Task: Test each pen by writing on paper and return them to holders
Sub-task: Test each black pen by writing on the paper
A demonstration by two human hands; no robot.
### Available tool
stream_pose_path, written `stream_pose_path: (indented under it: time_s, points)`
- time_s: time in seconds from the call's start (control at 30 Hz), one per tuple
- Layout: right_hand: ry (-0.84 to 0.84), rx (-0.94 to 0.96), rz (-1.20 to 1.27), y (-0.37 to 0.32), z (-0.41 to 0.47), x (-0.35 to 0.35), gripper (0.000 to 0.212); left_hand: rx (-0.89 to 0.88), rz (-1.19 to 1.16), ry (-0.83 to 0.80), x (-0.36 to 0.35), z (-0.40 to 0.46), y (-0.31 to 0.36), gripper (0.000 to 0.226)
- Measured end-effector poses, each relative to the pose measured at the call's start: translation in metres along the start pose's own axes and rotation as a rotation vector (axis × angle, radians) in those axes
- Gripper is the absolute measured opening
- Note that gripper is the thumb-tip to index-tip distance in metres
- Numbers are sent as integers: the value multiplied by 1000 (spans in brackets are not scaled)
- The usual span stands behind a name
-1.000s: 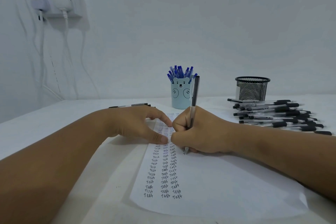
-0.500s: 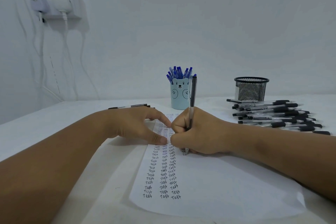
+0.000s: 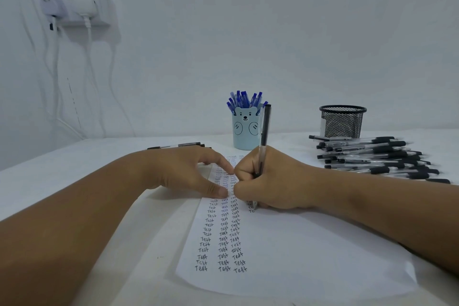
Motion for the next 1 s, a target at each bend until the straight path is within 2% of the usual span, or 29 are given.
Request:
stream_pose_path:
  time_s: [0.7, 0.87, 1.0]
  points:
    - [-10, 15, -12, -2, 1, -2, 44, 22, -21, 1, 0, -1, -2, 61]
    - [2, 9, 15, 0, 0, 1, 41, 7, -22, -4, -1, -1, -1, 56]
    - [1, 16, 16, 1, 0, 1, 40, 6, -23, 0, 0, -1, -2, 61]
Point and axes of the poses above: each hand's wrist, its own z-axis towards the middle knuckle, its own x-axis out of the back of the hand, y = z × x, the point moved 10 cm from there along z, towards the middle knuckle, and after that the axes turned 6 degrees about -y, right-handed, at the moved point
